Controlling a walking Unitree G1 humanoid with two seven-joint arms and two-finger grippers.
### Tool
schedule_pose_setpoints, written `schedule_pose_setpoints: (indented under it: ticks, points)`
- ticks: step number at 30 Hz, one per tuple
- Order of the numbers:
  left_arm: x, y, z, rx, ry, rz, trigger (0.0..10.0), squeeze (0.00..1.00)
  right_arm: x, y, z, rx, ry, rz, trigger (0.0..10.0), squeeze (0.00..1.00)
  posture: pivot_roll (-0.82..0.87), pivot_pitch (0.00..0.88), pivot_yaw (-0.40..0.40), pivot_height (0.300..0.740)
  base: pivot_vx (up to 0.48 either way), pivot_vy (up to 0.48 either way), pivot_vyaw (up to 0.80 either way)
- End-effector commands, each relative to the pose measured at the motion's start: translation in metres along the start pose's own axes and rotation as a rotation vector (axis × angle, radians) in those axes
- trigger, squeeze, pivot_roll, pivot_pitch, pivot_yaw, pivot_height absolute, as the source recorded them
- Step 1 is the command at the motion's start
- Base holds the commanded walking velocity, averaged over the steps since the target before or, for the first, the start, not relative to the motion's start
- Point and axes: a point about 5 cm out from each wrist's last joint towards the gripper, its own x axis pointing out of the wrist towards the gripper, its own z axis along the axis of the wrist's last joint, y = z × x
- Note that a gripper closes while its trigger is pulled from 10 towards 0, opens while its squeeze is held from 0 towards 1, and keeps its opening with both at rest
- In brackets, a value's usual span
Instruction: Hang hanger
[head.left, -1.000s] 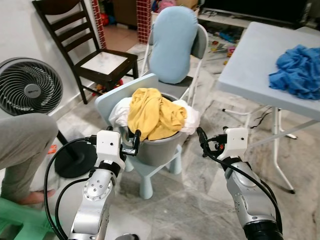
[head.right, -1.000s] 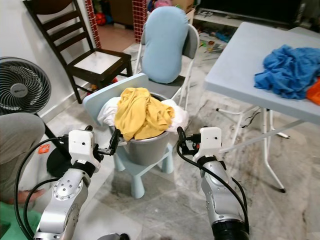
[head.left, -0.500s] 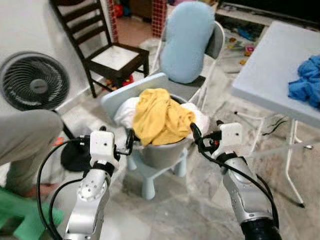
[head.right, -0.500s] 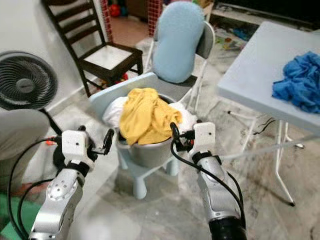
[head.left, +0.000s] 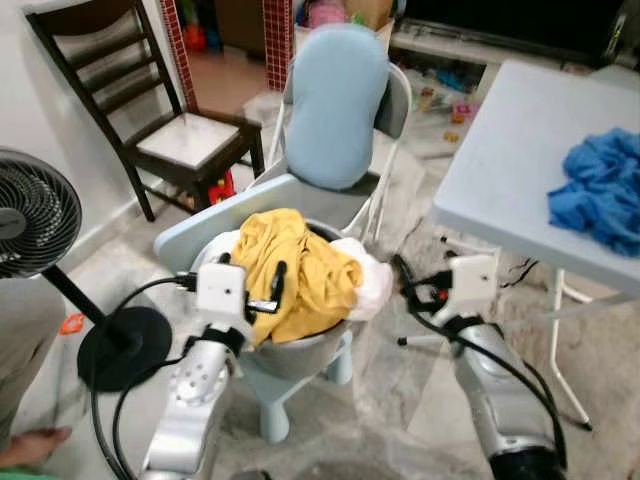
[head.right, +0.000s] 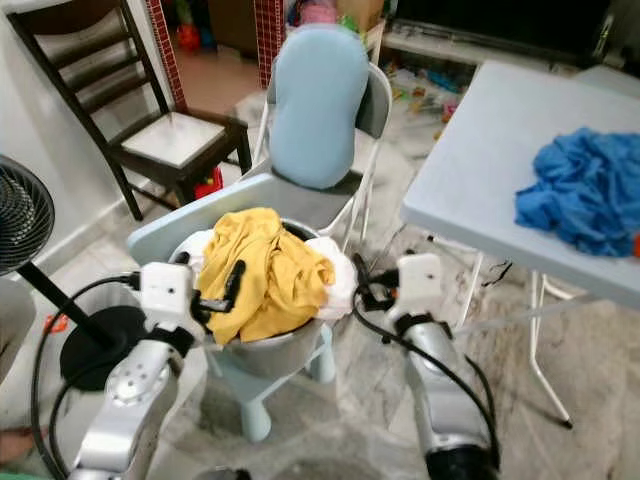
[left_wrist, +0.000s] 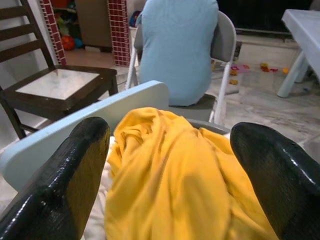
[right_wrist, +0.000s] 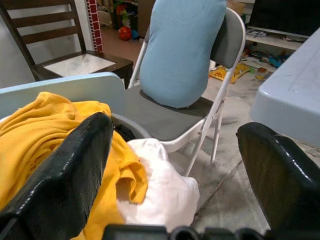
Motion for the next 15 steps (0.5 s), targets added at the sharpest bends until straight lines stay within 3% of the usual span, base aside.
schedule_pose_setpoints:
  ticks: [1,15]
  points:
    - [-0.0023,-0.0081,-0.0032,-0.007,0.012,-0.025,10.0,0.0,-0.0048,-0.0091,-0.0021,-0.013,0.014,-0.025,10.0,0.0,0.05,0.12,-0.037,0.74,0.0,0.0,0.0]
    - [-0.0007,-0.0049,-0.0073,0.014,0.041,0.017,10.0,0.0,-0.0057,-0.0075,-0.0037,-0.021,0.026,-0.019,10.0,0.0,0.05,0.127,-0.036,0.74,0.0,0.0,0.0]
